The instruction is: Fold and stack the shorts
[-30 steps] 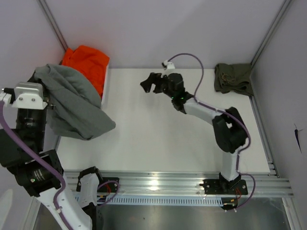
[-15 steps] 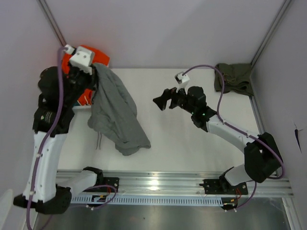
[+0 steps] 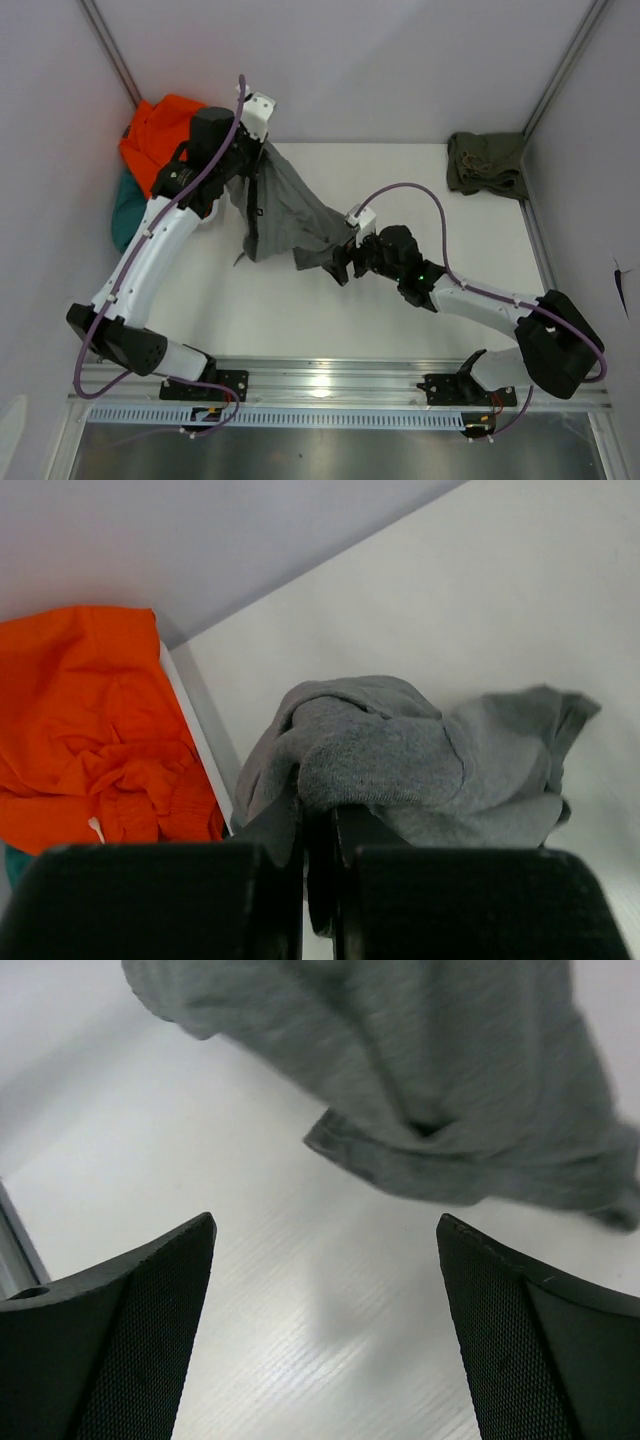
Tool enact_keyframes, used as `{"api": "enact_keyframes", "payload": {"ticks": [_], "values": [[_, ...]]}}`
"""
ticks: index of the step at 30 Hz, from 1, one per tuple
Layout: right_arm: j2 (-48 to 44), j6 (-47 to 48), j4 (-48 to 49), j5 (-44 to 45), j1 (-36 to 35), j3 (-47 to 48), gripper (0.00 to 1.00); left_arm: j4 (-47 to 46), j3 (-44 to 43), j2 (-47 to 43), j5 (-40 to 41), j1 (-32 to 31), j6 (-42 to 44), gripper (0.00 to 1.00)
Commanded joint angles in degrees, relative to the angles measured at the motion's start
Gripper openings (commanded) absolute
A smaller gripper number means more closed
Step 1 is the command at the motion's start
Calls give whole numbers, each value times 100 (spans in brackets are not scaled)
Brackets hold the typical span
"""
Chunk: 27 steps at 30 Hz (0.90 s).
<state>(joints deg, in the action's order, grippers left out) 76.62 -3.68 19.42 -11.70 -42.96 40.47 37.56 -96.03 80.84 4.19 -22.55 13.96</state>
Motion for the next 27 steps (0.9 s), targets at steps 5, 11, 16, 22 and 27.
{"api": "enact_keyframes", "payload": {"ticks": [5, 11, 16, 22, 27], "values": [[975, 535, 613, 1153, -116, -83, 92, -539, 102, -199, 22, -22, 160, 0], [1417, 413, 1187, 487, -63, 224, 91, -135, 267, -182, -111, -22, 125, 1], [1513, 95, 995, 800, -423, 925, 89, -328, 980, -218, -190, -22, 151, 4], [2146, 167, 879, 793, -477, 1507, 91, -354, 1499, 274, -313, -22, 125, 7], [2935, -185, 897, 538, -450, 2140, 83, -346, 1570, 652, -602, 4, -24, 6]]}}
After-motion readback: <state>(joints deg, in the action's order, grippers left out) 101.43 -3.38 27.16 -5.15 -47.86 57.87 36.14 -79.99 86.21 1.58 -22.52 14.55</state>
